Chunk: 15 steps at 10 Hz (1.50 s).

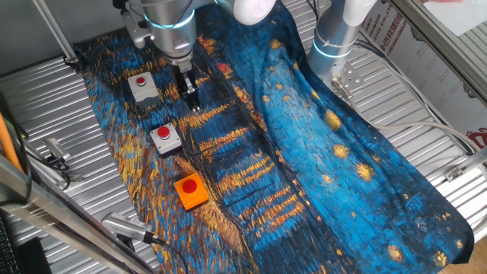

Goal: Press three buttons from left to right in sequence

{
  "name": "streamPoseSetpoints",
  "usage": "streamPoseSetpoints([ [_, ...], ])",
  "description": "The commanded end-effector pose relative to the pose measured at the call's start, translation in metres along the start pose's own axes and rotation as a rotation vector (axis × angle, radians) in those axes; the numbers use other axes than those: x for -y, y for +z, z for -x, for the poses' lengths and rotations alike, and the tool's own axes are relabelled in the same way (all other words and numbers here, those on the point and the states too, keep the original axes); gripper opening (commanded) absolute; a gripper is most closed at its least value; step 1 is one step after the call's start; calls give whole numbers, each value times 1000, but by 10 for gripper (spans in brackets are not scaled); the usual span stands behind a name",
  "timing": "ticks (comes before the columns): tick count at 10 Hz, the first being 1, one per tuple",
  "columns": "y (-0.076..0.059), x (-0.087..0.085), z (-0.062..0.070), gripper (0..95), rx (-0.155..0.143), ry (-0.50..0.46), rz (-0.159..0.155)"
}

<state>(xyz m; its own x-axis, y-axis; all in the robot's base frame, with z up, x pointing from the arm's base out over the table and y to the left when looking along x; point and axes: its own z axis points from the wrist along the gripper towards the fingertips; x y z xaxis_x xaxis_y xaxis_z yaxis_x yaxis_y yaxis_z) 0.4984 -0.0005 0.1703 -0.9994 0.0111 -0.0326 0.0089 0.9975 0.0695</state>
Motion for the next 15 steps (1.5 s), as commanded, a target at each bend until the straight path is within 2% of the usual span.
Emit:
streamPoseSetpoints([
  [1,0,-1,1,0,-101,194,902],
  [2,1,-1,1,0,-97,185,878],
  [3,1,-1,0,0,-107,198,883],
  [4,1,-1,-2,0,-134,252,883],
  [6,3,0,-10,0,-113,208,890],
  [8,3,0,-11,0,-91,170,883],
  [9,3,-1,-12,0,-79,154,837],
  [11,3,-1,-12,0,-52,132,518],
  [13,3,-1,-12,0,-41,135,455],
  [15,3,-1,-12,0,-37,133,445],
])
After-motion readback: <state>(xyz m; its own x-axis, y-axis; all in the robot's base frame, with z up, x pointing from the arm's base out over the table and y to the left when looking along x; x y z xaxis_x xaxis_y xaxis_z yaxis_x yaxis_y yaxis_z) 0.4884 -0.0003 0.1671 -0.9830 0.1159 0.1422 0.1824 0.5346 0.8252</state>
